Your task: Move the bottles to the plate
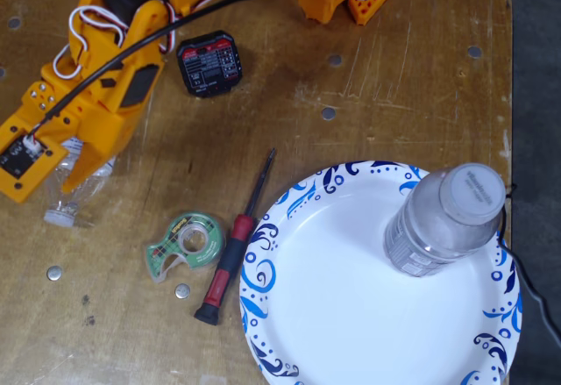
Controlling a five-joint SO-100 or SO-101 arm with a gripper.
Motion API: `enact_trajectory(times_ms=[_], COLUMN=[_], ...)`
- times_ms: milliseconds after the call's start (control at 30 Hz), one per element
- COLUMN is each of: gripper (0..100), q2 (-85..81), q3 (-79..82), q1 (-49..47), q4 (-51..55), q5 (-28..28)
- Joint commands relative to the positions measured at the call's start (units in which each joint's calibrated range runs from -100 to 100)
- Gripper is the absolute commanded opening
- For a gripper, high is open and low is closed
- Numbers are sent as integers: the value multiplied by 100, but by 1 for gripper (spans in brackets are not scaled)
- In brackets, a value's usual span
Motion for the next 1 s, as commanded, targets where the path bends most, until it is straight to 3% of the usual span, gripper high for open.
enact_trajectory(times_ms=[0,200,433,633,967], gripper=[29,29,29,29,29], q2=[282,1361,2095,2272,2289], q3=[-429,-1447,-2492,-2781,-2799], q1=[23,2,-171,-160,152], q4=[-427,-436,565,1096,1044], q5=[278,372,659,821,810])
